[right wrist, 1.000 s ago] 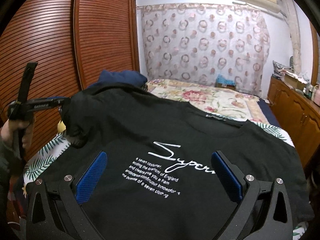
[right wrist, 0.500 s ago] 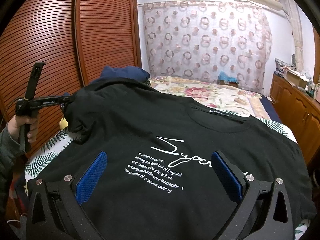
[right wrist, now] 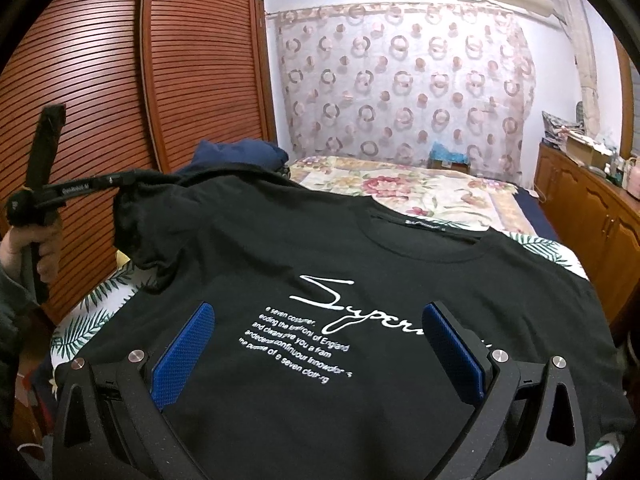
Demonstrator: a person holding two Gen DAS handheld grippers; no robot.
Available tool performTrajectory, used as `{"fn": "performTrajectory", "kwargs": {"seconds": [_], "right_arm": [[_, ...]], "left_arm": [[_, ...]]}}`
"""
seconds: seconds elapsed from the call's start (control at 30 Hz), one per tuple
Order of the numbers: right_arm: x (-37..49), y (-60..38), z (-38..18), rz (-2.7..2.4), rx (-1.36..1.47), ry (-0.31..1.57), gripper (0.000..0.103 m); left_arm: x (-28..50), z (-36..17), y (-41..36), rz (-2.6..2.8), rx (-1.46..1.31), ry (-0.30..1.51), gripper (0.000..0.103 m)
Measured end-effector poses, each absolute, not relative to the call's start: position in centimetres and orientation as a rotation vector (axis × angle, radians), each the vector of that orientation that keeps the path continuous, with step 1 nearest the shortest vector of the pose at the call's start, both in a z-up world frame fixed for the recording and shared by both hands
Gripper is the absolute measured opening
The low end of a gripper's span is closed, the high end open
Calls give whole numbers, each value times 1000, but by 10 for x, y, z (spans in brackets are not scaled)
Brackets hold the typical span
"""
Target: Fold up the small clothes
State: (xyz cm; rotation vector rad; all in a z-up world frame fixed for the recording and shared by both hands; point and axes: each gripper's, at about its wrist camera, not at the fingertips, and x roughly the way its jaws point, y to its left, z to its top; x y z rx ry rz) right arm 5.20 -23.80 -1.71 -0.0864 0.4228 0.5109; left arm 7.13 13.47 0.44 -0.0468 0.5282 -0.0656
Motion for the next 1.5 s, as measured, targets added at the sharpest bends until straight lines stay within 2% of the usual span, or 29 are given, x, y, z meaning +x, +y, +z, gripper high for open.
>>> {"fn": "performTrajectory", "kwargs": {"seconds": [0.27, 0.6, 0.7, 0.77, 0.83, 0.9, 0.97, 1.2, 1.37, 1.5], "right_arm": [[45, -258, -14, 468, -52, 404, 103], [43, -267, -16, 418, -20, 416, 103], [43, -264, -15, 417, -19, 421, 103], [44, -261, -14, 426, -18, 427, 102], [46, -258, -12, 443, -24, 431, 99], [48, -255, -9, 461, -32, 433, 95], [51, -250, -7, 489, -41, 439, 90], [85, -227, 1, 555, -136, 460, 74], [114, -206, -4, 671, -195, 511, 53], [139, -183, -14, 736, -223, 571, 48]], "left_arm": [[94, 24, 49, -263, 8, 523, 8], [114, -2, -13, -356, 53, 608, 9], [109, -3, -10, -354, 43, 616, 25], [100, 0, -3, -336, 33, 595, 42], [93, 2, 5, -325, 21, 580, 46], [88, 3, 10, -306, 18, 568, 58], [80, 4, 20, -288, 9, 548, 80], [69, -7, 43, -209, 0, 545, 81], [62, -16, 58, -182, -28, 548, 81], [58, -18, 63, -165, -32, 539, 81]]}}
